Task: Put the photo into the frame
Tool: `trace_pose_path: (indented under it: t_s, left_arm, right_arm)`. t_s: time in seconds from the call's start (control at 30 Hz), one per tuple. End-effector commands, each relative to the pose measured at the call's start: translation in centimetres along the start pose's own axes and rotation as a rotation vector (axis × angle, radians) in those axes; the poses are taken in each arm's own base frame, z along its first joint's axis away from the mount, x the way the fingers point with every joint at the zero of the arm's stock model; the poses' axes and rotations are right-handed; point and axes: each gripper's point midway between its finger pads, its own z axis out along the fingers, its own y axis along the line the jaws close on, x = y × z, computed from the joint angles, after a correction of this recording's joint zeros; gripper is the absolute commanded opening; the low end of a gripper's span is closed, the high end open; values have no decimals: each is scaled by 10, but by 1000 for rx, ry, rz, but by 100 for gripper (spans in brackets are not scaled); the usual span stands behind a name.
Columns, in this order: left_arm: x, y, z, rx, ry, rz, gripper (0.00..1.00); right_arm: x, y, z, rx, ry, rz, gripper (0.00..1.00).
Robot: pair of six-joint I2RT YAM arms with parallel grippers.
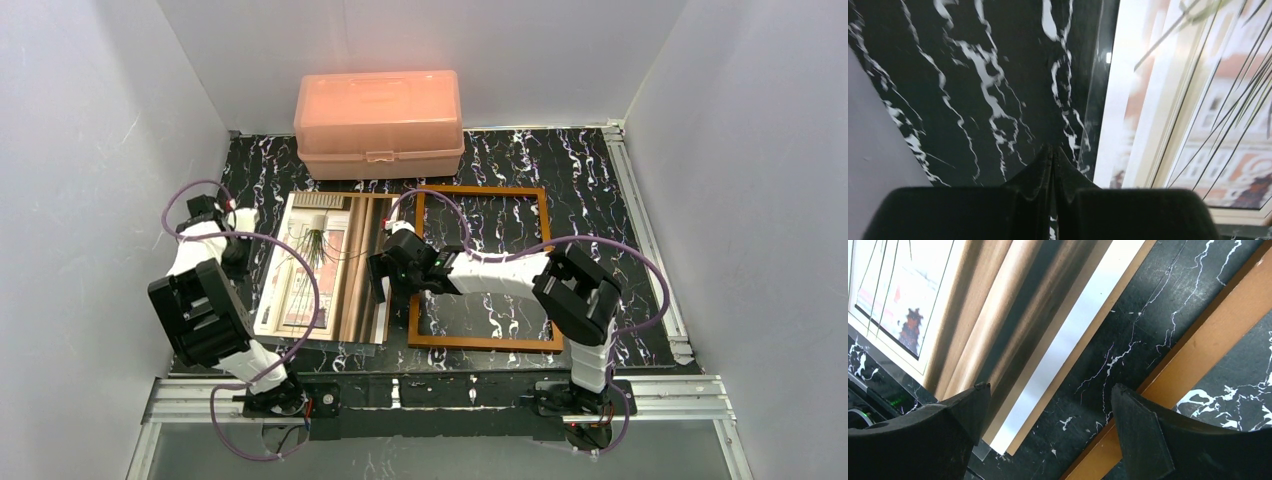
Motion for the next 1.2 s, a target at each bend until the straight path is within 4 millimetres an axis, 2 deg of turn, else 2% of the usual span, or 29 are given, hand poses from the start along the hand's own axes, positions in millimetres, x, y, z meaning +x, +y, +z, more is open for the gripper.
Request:
trace_pose_path:
  t_s: [0.0,0.17,0.3,0.43,0.6,0.7,0.8,1.0,1.17]
  left_arm:
    - [46,-11,-2,15,80,63,0]
    - [85,-36,-4,98,123,125,6]
    - [109,-53,-17,192,149,141,31]
    - [124,-47,-25,173,152,134,46]
    - [129,-44,-27,194,164,100,56]
    - [129,-48,-21,235,175,70,60]
    - [128,-56,-15,299,201,31,70]
    - [121,-53,-5,327,213,-21,70]
    - [119,-51,-6,340,207,-30,71]
  right_arm:
    - [2,1,-18,-11,13,-19,98]
    - [11,6,-23,-33,52,-52,98]
    - [17,11,-24,-43,72,-76,98]
    - [19,16,-26,-50,84,-100,97]
    - [21,21,-35,-38,81,-151,94]
    - [22,25,-41,-31,73,-190,88]
    - [22,31,-48,-29,58,-231,79]
    - [14,45,-59,-26,10,-335,55]
    - [14,68,-52,-84,25,-386,42]
